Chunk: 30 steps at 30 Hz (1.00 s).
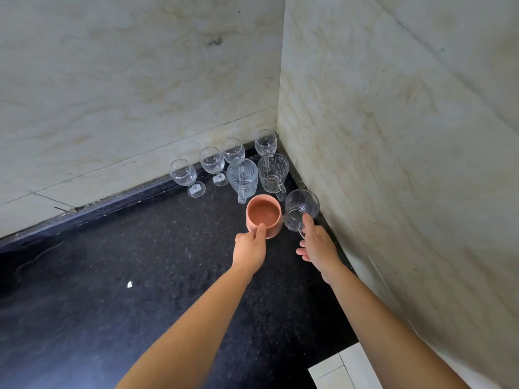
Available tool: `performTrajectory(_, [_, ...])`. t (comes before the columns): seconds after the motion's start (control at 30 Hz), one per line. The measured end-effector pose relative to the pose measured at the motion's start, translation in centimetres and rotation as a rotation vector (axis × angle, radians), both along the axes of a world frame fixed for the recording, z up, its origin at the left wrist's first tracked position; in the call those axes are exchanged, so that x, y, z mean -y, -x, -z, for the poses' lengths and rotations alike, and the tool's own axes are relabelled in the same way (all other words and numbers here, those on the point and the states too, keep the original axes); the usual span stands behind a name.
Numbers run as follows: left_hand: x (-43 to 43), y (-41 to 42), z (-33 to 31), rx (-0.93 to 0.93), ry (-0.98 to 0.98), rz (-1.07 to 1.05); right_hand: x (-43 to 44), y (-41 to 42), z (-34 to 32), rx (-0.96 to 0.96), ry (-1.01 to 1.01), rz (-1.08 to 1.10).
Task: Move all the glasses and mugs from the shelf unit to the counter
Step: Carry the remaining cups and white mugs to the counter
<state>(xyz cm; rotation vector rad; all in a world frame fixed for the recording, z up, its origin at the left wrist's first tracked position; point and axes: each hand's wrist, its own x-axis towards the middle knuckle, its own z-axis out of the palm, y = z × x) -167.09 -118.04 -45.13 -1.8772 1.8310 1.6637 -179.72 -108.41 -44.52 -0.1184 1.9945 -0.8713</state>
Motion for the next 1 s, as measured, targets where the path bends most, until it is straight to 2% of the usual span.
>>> performTrajectory(0.1, [0.4, -1.4, -2.3, 0.043, 0.148, 0.119, -0.4, -0.3, -1.9, -0.122, -0.043, -0.028])
performTrajectory(0.2, [1.4, -3.9, -5.6, 0.036, 0.358, 0.155, 0.0, -1.0, -4.6, -0.443, -0.029, -0.082])
performTrajectory(0.4, [5.7, -12.5, -15.3, 0.063, 0.891, 0.149, 6.4, -3.6, -12.2, -0.886, 0.290, -0.306])
performTrajectory(0.57, [6.1, -23.2, -22.3, 0.237, 1.208, -0.069, 13.0, -12.2, -17.7, -1.030, 0.608, -0.606])
performTrajectory(0.67, [3.5, -30.7, -24.5, 0.415, 1.251, -0.214, 15.0, -19.8, -19.5, -1.070, 0.796, -0.784])
performTrajectory(0.83, [-4.0, -42.5, -25.5, 0.684, 1.212, -0.424, 14.0, -33.1, -20.3, -1.023, 1.033, -1.085])
performTrajectory(1.0, [-12.0, -52.6, -25.9, 0.801, 1.154, -0.594, 8.7, -44.4, -21.0, -0.979, 1.149, -1.272])
